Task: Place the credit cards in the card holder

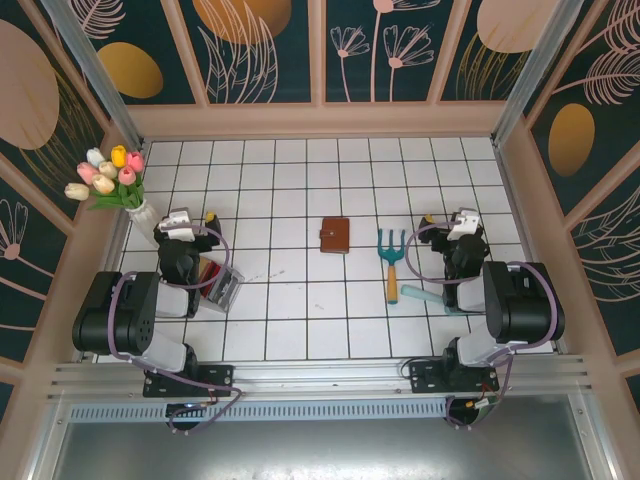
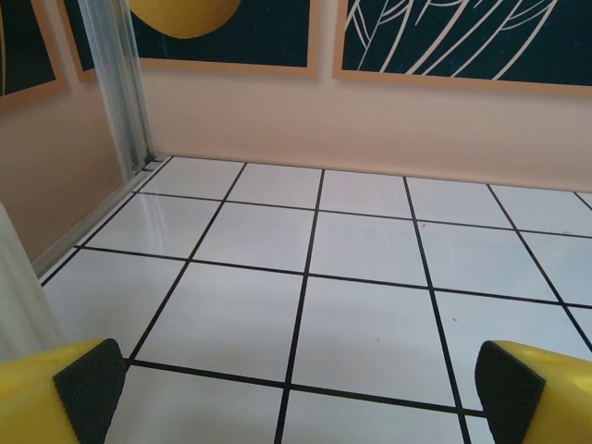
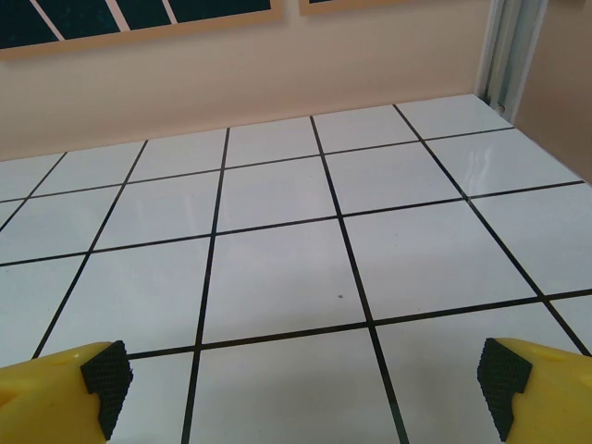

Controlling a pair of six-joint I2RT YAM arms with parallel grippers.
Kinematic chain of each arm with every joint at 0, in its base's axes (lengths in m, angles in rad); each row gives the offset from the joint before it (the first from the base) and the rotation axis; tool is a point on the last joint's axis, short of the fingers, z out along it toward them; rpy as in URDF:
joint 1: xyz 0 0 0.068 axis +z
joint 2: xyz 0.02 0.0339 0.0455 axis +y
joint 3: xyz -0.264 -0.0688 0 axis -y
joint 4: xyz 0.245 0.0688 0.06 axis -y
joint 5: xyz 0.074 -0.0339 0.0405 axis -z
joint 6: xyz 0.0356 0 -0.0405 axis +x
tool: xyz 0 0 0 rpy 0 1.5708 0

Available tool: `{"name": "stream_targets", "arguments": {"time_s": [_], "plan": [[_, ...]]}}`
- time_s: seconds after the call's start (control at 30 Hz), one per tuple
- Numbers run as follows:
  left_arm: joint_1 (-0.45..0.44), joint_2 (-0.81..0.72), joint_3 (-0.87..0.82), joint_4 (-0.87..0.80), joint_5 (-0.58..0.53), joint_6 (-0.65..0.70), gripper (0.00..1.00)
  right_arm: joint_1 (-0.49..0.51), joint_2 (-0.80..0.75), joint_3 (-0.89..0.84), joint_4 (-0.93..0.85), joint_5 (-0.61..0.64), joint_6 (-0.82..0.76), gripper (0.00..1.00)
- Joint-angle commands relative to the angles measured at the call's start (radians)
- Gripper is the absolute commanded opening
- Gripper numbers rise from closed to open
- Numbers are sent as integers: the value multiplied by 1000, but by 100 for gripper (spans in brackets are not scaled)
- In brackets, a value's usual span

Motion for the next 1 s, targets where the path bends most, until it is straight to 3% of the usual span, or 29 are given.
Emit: {"name": "stream_targets", "arguments": {"time_s": [0.0, 0.77, 0.97], "plan": [[6, -3, 14, 5, 14, 14, 99, -7, 3, 14, 33, -18, 7, 99], [6, -14, 3, 18, 33, 22, 99, -15, 3, 14, 32, -36, 13, 99], [6, -200, -14, -126, 44, 0, 99, 11, -48, 1, 16, -26, -17, 99]]}}
